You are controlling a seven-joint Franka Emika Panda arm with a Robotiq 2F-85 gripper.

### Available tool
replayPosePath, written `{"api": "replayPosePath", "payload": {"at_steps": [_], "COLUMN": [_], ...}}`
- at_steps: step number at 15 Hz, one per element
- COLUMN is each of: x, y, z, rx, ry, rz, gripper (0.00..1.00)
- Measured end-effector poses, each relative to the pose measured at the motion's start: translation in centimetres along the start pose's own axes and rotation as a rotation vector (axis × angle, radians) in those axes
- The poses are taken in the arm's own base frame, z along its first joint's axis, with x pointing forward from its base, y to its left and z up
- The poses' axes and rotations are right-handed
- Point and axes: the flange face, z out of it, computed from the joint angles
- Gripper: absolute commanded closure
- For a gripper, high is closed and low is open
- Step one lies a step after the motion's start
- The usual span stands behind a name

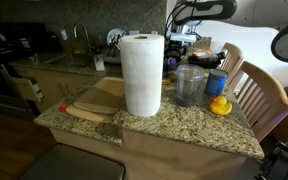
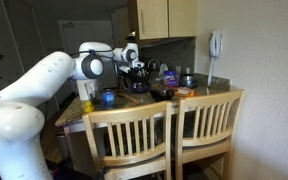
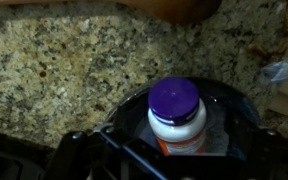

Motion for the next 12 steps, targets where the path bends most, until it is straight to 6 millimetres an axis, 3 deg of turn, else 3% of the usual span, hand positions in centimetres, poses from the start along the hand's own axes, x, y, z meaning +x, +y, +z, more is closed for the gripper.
{"api": "replayPosePath", "payload": {"at_steps": [1, 7, 12], "x": [0.0, 0.07, 0.08], "y": [0.01, 0.0, -0.03], "z": [0.07, 0.09, -0.03], "rx": [-0.001, 0.001, 0.003], "ry": [-0.001, 0.003, 0.006], "rz": [0.0, 0.002, 0.003], "gripper": [0.27, 0.68, 0.69]}}
